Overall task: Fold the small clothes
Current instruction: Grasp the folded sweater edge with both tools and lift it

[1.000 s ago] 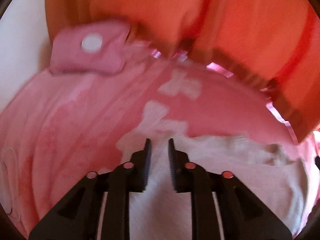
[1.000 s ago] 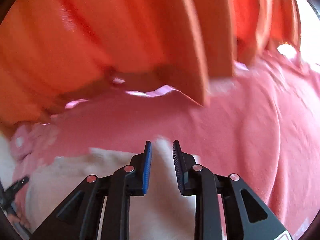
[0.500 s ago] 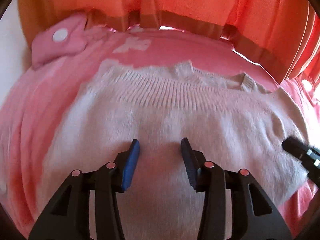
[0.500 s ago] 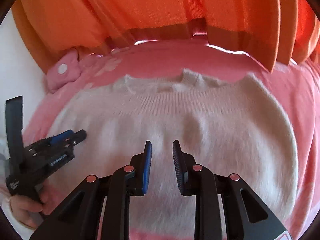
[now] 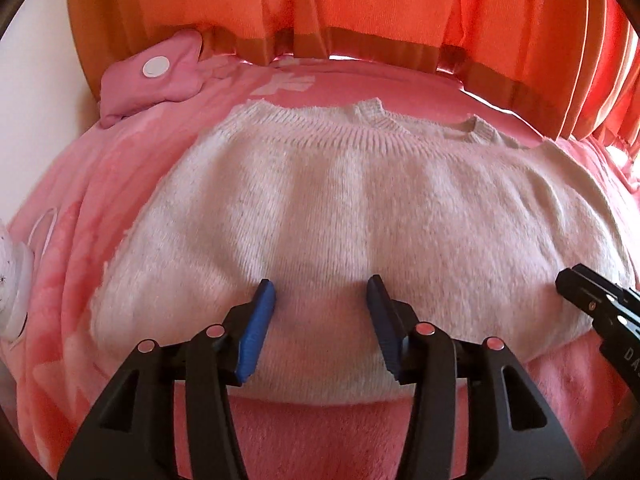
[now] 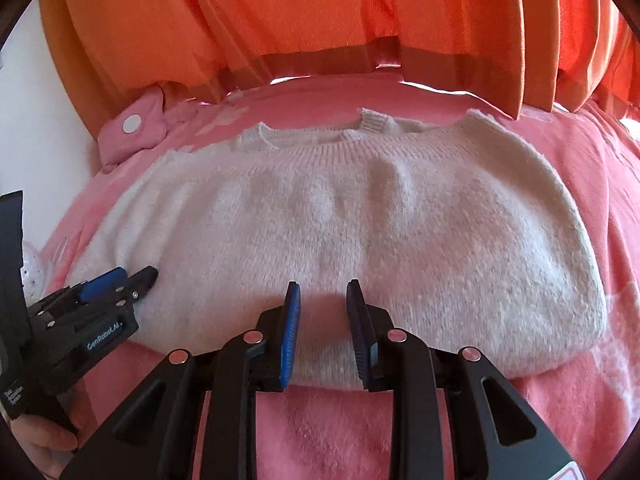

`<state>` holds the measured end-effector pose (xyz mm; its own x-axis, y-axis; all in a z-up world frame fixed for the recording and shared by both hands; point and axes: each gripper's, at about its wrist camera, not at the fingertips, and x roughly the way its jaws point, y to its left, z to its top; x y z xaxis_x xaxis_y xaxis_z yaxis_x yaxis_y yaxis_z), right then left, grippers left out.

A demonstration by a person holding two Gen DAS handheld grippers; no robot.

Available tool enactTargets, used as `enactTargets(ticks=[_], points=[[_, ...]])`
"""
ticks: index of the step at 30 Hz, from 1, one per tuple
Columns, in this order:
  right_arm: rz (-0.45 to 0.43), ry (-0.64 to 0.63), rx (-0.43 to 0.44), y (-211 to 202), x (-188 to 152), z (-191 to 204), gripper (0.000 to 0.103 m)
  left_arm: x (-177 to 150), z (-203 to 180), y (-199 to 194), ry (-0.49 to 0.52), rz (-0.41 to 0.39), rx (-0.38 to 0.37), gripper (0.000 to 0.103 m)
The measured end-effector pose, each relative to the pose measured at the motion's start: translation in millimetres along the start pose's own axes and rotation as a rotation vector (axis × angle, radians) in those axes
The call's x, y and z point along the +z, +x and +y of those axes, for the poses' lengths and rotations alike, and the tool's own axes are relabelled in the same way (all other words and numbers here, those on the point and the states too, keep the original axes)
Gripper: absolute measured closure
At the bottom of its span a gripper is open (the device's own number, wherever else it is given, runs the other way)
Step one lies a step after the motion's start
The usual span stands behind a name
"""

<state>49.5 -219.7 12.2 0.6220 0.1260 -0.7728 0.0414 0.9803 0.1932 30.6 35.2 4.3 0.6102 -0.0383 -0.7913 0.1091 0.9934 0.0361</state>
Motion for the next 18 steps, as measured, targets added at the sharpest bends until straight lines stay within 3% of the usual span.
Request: enactTargets(ticks=[6,8,9,11,13,15,18], points=[[0.004,-0.019,-0.027,4.4,-5.9,6.8,0.078,-4.6,-0.6,-0.4,0.004,-0.008,-0.001,0.056],[-0.028,0.042,0.005,-11.4,-2.4,-7.2,0.077,-5.2,2.4,-3.0,-0.009,-0.008,-0.016,0.056],[-0.056,0.091,-0.001,-21.7,-1.0,-20.1,0.072,-5.4,6.7,-6.7,-0.033,-0.015,-0.038,0.056],[-0.111,0.189,-0.05,-41.3,-2.2,-46.8,0.043,-4.9,20.3,-13.4,-0.09,-0.033,-0.075,0.055],[-0.162,0.343,-0.133,-63.8,-8.6,-92.7,0.038,-6.2,40.2,-19.1,-0.162,-0.051,-0.065,0.043],[-0.133,0.509,-0.162,-69.9,-22.1,-133.6,0.033,-12.4,75.1,-27.3,-0.312,-0.075,-0.047,0.036],[-0.056,0.704,-0.02,-57.2,-39.8,-171.2,0.033,-23.4,114.3,-32.5,-0.487,-0.09,-0.08,0.035]])
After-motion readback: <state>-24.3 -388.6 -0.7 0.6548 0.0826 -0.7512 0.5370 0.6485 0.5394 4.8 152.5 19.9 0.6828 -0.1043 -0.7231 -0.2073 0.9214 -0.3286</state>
